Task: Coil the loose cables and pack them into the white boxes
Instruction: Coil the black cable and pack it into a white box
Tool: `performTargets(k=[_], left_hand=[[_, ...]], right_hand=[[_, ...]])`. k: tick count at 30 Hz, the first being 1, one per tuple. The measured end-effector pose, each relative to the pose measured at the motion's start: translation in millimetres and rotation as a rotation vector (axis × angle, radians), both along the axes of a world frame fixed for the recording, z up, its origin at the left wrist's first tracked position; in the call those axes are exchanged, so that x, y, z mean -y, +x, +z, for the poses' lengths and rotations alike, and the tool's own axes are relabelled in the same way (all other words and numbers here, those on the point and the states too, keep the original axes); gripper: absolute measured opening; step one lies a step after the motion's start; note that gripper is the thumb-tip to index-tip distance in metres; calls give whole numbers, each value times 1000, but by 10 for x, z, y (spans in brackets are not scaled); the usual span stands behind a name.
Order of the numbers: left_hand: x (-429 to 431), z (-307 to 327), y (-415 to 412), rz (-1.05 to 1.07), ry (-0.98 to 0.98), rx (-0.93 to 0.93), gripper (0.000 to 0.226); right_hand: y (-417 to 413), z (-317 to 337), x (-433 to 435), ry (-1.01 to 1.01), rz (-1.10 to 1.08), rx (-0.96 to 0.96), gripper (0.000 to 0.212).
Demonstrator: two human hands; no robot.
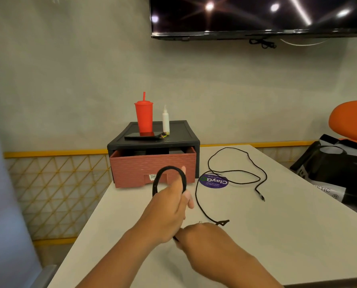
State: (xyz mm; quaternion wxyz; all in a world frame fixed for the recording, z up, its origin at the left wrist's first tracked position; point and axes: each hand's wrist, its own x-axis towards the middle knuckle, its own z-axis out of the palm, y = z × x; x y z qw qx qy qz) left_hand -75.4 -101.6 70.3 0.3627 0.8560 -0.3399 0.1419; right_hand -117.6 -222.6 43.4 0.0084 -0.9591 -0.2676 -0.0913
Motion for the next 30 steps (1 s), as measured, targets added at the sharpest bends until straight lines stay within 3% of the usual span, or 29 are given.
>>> performTargets(k=[5,8,11,16,18,20,22,24,25,28,30], left_hand=[[-109,-5,-12,74,356,35,35],[-168,8,-13,40,331,-78,46],[-179,17,-36,-33,234,-159,28],[-152,27,-60,-210,-124,-489,43],[-171,94,-98,-301,-342,-649,41],[-239,141,-80,-412,-609,-831,43],[-355,156,42,-651,-873,-986,42],[-441,201,128,-960,-1037,-1099,42],[-463,212,152,-1010,-1102,-1110,43],[-442,234,103,-758,-1150,-1016,39],[-381,263,30,-654,-1194,-986,46]], right_hand=[[62,203,333,-76,-116,188,12],[120,309,537,-51,-259,293,32],[156,433,695,83,-385,314,9],[273,408,865,260,-540,486,11],[354,351,935,397,-514,590,2],[419,300,1035,478,-508,675,7],[466,233,1116,490,-539,668,14],[511,111,1173,459,-543,670,23],[520,33,1172,412,-527,674,27],[505,-172,997,278,-432,717,56],[480,-252,829,234,-368,743,61]])
